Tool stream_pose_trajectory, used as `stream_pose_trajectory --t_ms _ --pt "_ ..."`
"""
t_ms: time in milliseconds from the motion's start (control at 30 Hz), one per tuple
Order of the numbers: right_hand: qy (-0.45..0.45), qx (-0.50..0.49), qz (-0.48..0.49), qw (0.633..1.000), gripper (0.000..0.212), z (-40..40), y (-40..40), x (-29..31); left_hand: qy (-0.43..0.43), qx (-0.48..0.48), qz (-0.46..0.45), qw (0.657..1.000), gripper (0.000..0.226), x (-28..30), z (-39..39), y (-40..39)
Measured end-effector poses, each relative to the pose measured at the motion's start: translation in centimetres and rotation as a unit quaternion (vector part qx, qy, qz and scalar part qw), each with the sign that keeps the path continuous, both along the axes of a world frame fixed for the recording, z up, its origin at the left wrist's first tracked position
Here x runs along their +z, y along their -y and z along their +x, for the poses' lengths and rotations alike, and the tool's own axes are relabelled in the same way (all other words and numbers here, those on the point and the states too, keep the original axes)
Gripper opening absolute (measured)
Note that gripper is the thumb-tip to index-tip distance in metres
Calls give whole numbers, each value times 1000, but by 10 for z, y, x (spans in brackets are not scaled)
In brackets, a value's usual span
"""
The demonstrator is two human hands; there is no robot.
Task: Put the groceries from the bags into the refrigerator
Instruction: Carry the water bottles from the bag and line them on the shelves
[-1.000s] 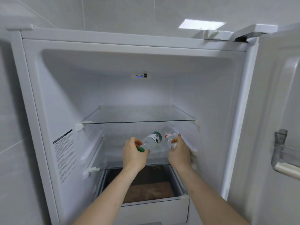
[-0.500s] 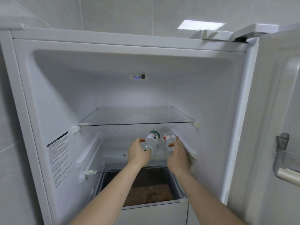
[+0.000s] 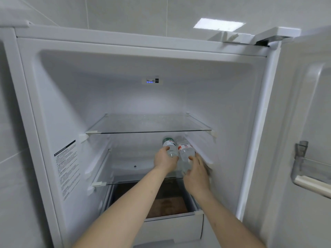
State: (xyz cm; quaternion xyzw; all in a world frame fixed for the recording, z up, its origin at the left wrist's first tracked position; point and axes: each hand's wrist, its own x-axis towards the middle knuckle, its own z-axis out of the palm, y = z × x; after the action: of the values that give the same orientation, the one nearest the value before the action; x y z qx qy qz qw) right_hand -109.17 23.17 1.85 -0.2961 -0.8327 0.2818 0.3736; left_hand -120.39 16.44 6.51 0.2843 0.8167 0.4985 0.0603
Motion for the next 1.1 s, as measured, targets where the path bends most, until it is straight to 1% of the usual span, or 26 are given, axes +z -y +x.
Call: stream_pose_trajectory --t_ms 100,133,233,300,500,600,667,733,833,967,1100 --pt "14 8 -1 1000 64 9 6 -1 -69 -16 -36 997 60 0 8 -3" --pt "15 11 -2 1000 67 12 8 -2 -78 -22 -37 996 57 0 9 -4" --pt "2 24 5 1000 74 19 13 -5 -70 -34 -29 997 52 -1 11 -1" --pt "1 23 8 1000 74 25 18 -6 -64 -44 -29 997 48 -2 10 3" --pt "36 32 -7 999 64 42 40 2 -56 -82 -45 994 45 -8 15 26" --pt "40 56 -31 997 61 53 53 10 -61 -87 -6 994 41 0 28 51" --pt "29 77 -63 995 59 64 64 13 -74 -76 46 993 39 1 36 77" --pt "10 98 -86 991 56 79 76 11 -115 -43 88 989 38 -1 46 112" --pt "12 136 -87 987 53 91 94 -1 -148 12 131 980 38 -16 61 168" --pt "62 200 -43 977 52 85 118 -3 -144 50 81 985 41 -48 72 229" --pt "85 247 -24 965 51 72 133 4 -119 85 44 988 39 -60 80 269"
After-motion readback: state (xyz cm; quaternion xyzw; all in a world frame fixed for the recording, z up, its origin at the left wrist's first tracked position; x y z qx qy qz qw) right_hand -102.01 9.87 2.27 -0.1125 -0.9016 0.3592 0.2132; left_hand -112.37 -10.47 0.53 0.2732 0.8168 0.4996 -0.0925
